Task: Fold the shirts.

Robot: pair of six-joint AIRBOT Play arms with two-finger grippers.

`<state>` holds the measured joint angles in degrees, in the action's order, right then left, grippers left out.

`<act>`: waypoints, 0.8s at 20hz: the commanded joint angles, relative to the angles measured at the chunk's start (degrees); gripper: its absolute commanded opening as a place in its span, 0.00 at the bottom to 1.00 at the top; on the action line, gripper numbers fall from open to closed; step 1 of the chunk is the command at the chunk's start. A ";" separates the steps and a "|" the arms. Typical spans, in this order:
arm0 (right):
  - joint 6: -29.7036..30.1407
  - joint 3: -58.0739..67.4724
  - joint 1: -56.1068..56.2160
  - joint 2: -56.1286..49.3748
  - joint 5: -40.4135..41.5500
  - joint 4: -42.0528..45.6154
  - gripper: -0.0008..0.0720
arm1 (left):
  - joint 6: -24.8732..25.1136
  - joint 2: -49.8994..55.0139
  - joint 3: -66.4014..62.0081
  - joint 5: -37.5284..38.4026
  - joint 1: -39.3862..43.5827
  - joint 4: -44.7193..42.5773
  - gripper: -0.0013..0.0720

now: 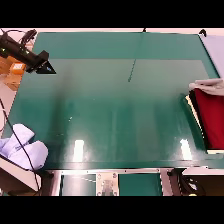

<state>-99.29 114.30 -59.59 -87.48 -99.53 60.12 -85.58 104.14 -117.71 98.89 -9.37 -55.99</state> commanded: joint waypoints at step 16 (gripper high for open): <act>-2.67 -37.07 1.16 4.81 4.83 22.03 0.33 | 0.07 -0.09 0.00 0.92 0.26 0.68 0.05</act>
<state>-101.82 75.22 -59.46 -82.17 -95.09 89.38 -85.47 104.14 -117.71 99.50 -9.13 -55.42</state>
